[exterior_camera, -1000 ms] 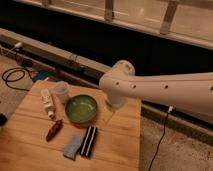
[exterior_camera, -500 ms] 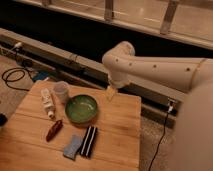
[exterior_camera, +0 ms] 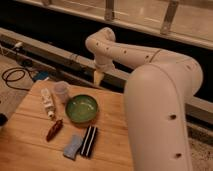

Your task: Move the arm in a circular motion

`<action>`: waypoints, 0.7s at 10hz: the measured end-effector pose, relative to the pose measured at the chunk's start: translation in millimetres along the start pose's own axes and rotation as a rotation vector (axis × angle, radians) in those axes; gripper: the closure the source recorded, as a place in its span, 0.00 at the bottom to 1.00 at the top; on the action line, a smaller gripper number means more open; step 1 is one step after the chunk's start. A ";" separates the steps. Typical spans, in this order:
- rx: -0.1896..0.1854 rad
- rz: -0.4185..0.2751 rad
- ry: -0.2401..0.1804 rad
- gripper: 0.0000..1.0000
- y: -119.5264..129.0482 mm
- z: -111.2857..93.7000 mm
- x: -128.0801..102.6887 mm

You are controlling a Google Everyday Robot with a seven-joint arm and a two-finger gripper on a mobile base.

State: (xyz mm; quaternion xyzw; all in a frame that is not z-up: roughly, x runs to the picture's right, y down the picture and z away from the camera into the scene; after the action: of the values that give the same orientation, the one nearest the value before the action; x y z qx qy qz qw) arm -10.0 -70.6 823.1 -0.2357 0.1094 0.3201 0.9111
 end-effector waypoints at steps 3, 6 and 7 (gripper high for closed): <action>-0.021 -0.093 -0.006 0.20 31.8 -1.0 -6.9; -0.061 -0.155 -0.015 0.20 97.5 -8.1 17.0; -0.072 -0.156 -0.012 0.20 118.1 -9.7 35.6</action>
State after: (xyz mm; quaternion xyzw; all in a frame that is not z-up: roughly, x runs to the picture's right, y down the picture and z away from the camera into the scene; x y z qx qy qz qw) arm -58.0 24.3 759.8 -0.2742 0.0734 0.2532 0.9248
